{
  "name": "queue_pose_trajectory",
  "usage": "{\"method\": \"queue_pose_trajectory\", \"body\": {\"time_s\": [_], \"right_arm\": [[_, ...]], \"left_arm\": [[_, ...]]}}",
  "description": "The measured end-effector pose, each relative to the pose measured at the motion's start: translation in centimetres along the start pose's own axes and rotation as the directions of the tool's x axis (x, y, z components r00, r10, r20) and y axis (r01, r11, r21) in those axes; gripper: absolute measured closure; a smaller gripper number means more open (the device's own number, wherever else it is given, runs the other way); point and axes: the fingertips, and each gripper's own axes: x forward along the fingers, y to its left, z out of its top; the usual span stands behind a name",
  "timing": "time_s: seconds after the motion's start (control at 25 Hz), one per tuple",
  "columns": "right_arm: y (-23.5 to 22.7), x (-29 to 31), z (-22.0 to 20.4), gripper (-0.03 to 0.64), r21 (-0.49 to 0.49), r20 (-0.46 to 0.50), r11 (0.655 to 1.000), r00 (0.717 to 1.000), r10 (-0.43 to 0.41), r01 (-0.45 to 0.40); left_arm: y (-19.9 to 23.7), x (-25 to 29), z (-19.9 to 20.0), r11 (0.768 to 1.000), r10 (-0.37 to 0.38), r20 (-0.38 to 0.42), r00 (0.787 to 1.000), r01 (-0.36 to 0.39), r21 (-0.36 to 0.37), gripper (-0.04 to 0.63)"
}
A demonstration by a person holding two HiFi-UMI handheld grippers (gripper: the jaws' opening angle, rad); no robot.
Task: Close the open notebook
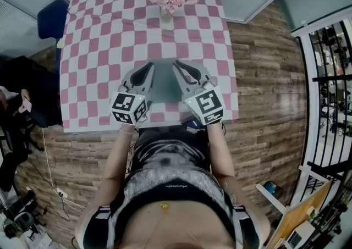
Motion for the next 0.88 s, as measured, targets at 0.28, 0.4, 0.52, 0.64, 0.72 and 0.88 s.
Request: {"method": "queue_pose_trajectory", "body": {"time_s": [0.28,0.4,0.52,0.64,0.72,0.88], "right_arm": [[1.2,-0.2,2.1,0.598,-0.023,0.076,0.999,0.997,0.025,-0.023],[1.7,-0.3,3.3,0.598,-0.017,0.119,0.999,0.992,0.03,-0.028],[2.1,-0.5,4.3,0.609,-0.005,0.14,0.999,0.99,0.036,-0.036],[2.4,-0.7,5.3,0.618,-0.003,0.155,0.999,0.987,0.04,-0.04],[2.5,-0.9,6.0,0.618,0.003,0.173,0.999,0.984,0.039,-0.04],[2.7,-1.1,7.3,0.618,0.002,0.2,0.999,0.979,0.039,-0.04]], "left_arm": [[-0.6,-1.5,3.2,1.0,-0.009,0.083,0.996,0.008,0.014,0.58],[-0.9,-2.0,4.6,0.999,-0.019,0.116,0.993,0.015,0.036,0.58],[-1.3,-2.7,5.9,0.998,-0.027,0.144,0.989,0.02,0.052,0.58],[-1.8,-3.3,7.3,0.998,-0.034,0.169,0.985,0.024,0.062,0.581],[-2.1,-3.7,8.2,0.997,-0.035,0.186,0.982,0.022,0.069,0.581],[-2.4,-4.4,9.7,0.997,-0.027,0.205,0.978,0.012,0.073,0.583]]}}
